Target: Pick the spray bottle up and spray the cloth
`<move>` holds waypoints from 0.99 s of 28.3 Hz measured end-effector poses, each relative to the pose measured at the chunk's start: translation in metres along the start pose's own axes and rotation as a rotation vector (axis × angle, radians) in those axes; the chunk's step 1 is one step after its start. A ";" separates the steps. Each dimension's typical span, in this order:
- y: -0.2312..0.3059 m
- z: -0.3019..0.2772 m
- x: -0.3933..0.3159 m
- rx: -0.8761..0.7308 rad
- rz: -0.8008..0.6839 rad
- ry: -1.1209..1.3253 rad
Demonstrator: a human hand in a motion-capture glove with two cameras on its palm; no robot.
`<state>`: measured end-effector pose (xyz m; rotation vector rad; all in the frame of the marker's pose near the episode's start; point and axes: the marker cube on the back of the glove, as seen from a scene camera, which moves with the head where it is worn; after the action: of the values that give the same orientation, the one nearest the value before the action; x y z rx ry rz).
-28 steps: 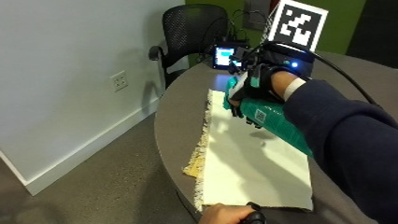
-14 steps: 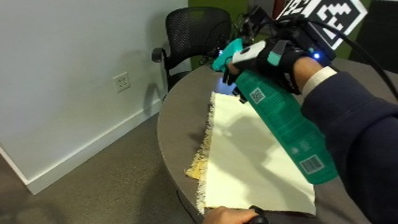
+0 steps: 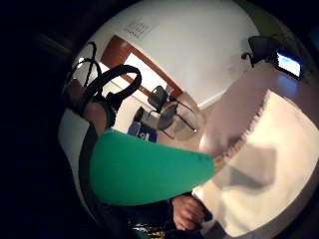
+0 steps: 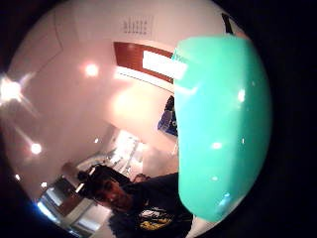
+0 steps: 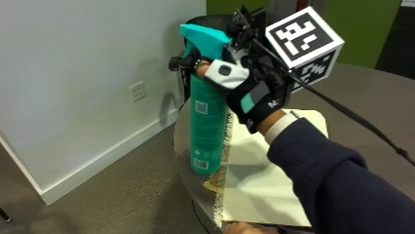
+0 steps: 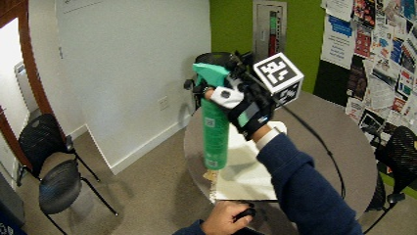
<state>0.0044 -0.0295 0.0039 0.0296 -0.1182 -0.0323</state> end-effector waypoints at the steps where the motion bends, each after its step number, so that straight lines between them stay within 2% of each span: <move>1: 0.016 0.012 0.009 -0.009 0.006 0.061; 5: 0.019 0.029 0.028 -0.005 0.010 0.115; 18: 0.011 0.017 0.044 0.037 0.070 0.170; 23: 0.015 0.028 0.052 -0.041 0.133 0.218; 28: 0.023 0.024 0.048 -0.201 0.147 0.295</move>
<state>0.0498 -0.0086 0.0346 -0.1746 0.1779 0.1068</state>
